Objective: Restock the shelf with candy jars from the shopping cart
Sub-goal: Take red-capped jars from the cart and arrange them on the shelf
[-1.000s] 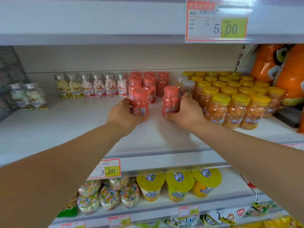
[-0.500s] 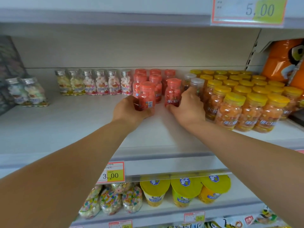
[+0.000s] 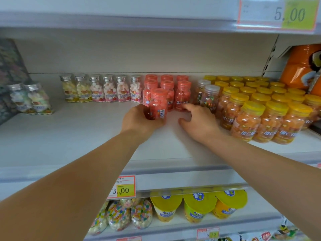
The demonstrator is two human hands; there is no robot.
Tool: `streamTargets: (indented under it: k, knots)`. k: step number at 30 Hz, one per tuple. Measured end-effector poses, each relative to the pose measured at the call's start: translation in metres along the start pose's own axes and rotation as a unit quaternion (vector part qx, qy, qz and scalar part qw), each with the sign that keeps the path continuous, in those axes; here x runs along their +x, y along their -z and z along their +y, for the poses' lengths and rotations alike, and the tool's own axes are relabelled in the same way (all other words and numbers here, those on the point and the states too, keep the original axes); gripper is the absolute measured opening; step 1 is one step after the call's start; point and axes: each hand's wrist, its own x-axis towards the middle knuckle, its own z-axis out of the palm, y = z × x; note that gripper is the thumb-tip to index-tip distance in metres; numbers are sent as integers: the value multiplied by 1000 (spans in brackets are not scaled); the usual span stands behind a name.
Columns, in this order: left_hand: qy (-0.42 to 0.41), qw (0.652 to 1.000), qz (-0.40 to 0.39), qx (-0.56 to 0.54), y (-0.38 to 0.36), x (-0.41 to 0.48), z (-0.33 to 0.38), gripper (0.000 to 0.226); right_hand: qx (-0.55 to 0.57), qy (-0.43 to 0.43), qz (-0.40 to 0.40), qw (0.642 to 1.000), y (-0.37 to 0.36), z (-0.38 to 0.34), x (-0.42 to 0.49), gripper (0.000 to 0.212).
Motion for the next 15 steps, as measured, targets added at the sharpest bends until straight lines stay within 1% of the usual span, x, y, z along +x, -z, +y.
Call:
streamTargets:
  k: [2,4,5,6,8,9,11,12,15]
  knots:
    - [4,1000,-12,-2,1,0,1,24,45,8,32,998,2,0,0,35]
    - [5,1000,-20,-5,1,-1,0,20,143,27,62,987,5,-5,0,25]
    - [4,1000,-20,-6,2,-1,0,20,194,40,52,979,6,-10,-2,23]
    - [3,1000,-18,-9,2,-1,0,21,240,50,25,969,8,-15,-4,23]
    - [-1,1000,-15,-18,2,-2,1,23,309,57,-45,948,7,-24,-6,30]
    - [-2,1000,-17,-21,3,-3,2,24,320,58,-65,943,5,-26,-5,37]
    - [-1,999,-32,-21,4,-3,2,25,307,70,-59,947,1,-27,-1,50]
    - [3,999,-45,-24,6,-3,2,27,301,74,-48,950,-1,-26,2,51]
    - [22,996,-76,-46,14,1,-2,32,304,78,-32,949,-5,-25,6,45]
